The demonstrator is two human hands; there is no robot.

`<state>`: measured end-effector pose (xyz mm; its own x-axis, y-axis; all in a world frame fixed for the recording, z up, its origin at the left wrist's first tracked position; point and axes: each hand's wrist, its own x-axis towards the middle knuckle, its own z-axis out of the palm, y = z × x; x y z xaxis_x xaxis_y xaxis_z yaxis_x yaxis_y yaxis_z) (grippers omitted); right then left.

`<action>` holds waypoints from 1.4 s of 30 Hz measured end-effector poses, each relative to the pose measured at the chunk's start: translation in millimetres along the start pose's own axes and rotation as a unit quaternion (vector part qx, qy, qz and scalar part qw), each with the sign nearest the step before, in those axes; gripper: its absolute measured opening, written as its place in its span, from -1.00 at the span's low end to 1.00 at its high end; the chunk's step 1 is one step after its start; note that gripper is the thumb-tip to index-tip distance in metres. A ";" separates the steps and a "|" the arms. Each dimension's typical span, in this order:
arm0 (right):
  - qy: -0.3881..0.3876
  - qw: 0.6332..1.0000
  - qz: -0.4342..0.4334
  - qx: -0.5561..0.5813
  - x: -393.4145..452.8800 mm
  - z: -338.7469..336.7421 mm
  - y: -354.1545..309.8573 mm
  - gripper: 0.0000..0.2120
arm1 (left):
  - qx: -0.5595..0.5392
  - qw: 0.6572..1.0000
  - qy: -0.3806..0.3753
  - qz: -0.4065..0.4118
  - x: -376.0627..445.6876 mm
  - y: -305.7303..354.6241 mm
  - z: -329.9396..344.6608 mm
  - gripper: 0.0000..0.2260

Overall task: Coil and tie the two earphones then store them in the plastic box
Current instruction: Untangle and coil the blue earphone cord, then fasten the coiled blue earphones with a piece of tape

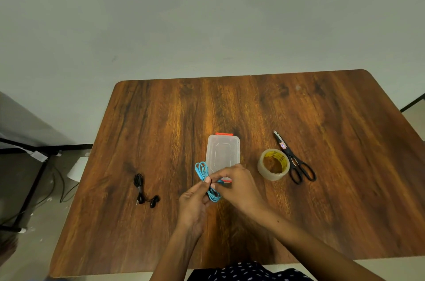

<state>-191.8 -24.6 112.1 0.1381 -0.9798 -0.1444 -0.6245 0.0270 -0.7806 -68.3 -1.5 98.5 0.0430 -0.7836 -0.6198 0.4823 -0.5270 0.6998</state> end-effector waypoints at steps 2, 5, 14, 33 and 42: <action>0.003 1.000 0.014 0.013 0.8 0.0 -1.3 -0.82 | 0.008 1.000 0.007 0.004 0.6 1.0 0.1 -0.79; -0.007 1.000 0.005 0.020 -0.5 0.6 -5.8 -0.73 | 0.018 0.999 0.024 0.011 2.6 0.5 -0.9 -0.80; 0.024 0.980 0.026 0.196 -1.5 0.3 -1.4 -0.77 | 0.007 0.998 0.050 0.025 5.1 9.5 -0.8 -0.84; 0.144 0.955 0.190 -0.176 34.2 -26.9 109.1 -0.71 | 0.068 0.997 -0.038 0.018 15.5 29.4 4.5 -0.81; 0.059 0.923 0.258 -0.278 46.9 -35.7 112.2 -0.78 | 0.146 0.986 -0.072 0.031 26.4 19.1 32.4 -0.82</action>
<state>-282.8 -74.6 39.4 -0.3525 -0.8808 -0.3160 -0.8865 0.4225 -0.1888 -86.2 -42.9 107.1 -0.0704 -0.8443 -0.5312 0.2100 -0.5331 0.8196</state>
